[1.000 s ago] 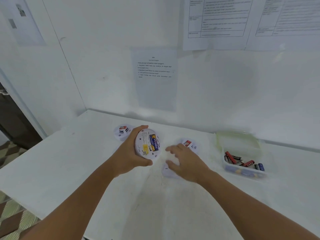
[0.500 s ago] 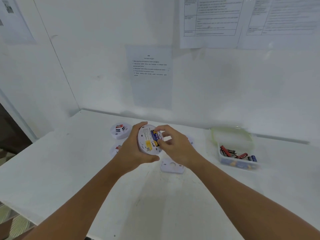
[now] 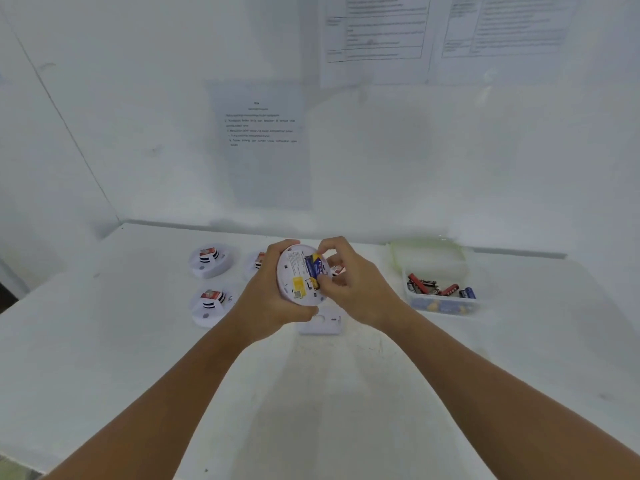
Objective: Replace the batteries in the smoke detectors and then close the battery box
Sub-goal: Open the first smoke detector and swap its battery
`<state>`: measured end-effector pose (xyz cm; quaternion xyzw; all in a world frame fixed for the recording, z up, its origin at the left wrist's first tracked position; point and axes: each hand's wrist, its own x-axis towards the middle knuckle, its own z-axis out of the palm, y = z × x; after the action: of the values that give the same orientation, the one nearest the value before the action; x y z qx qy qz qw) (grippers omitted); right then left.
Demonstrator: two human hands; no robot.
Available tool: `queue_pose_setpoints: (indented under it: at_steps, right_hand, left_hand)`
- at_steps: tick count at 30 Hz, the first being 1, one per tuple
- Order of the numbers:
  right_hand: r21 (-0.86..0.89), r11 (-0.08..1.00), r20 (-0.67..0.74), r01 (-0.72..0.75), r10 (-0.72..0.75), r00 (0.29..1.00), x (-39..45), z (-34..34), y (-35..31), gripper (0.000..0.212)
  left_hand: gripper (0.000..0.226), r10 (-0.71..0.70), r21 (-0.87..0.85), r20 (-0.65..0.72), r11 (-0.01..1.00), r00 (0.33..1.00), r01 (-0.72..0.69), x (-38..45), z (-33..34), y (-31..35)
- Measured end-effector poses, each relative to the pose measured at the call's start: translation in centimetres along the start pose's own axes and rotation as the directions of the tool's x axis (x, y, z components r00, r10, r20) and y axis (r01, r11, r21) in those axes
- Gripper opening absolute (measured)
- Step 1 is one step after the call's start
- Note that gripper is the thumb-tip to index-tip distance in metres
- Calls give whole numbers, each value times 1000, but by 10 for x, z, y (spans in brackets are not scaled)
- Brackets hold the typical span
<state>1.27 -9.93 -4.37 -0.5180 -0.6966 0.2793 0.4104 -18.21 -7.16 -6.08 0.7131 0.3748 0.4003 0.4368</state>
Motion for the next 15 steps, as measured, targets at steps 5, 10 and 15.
queue_pose_setpoints:
  at_steps: [5, 10, 15]
  right_hand:
    - [-90, 994, -79, 56, -63, 995, -10, -21, 20, 36]
    - [-115, 990, -255, 87, -114, 960, -29, -48, 30, 20]
    - [131, 991, -386, 17, 35, 922, -51, -83, 30, 19]
  left_hand:
    - [100, 3, -30, -25, 1000, 1000, -4, 6, 31, 17]
    - [99, -1, -13, -16, 1000, 1000, 1, 9, 71, 27]
    - [100, 5, 4, -3, 1000, 1000, -5, 12, 97, 33]
